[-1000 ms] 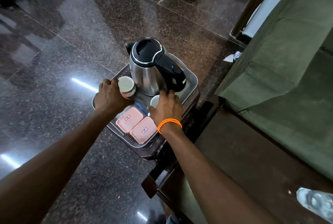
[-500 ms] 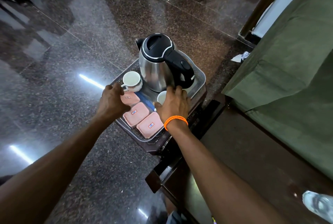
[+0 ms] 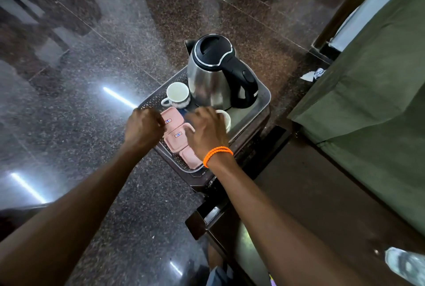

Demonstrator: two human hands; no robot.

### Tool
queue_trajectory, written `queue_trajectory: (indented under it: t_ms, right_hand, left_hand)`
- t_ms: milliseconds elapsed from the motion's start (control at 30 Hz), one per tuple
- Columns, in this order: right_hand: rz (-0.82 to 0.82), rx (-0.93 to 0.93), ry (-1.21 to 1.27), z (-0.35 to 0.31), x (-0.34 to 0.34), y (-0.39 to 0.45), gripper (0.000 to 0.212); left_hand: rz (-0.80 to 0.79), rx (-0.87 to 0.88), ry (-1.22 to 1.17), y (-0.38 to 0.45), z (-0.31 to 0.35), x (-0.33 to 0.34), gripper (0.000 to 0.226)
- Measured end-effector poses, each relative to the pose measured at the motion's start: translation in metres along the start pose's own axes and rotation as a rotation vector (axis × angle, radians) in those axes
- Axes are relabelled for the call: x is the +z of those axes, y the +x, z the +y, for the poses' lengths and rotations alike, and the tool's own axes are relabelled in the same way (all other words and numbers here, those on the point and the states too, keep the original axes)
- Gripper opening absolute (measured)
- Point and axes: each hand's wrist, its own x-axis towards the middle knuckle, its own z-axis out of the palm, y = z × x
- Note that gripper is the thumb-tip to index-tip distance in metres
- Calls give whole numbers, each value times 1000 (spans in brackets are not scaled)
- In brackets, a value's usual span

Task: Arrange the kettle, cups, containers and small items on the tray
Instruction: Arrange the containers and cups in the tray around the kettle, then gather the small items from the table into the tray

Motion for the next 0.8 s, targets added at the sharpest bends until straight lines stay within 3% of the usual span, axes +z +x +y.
queue_trajectory:
  t_ms: [67, 167, 300, 400, 567, 667, 800]
  right_hand:
    - [-170, -125, 12, -10, 8, 1, 24]
    - [-325, -154, -81, -10, 24, -3, 30]
    - [-214, -130, -44, -2, 23, -11, 21]
    - [-122, -137, -15, 10, 11, -24, 18]
    - [105, -32, -13, 38, -14, -75, 18]
    - [97, 35, -45, 64, -25, -124, 23]
    - [21, 173, -107, 110, -32, -207, 19]
  left_hand:
    - [32, 8, 92, -1, 2, -2, 13]
    - [47, 21, 148, -1, 2, 0, 22]
    - [-4, 19, 142, -6, 3, -2, 22]
    - [91, 21, 132, -20, 16, -3, 26]
    - [174, 302, 21, -97, 64, 15, 22]
    - [108, 422, -52, -153, 91, 49, 25]
    - [-85, 451, -111, -219, 114, 99, 25]
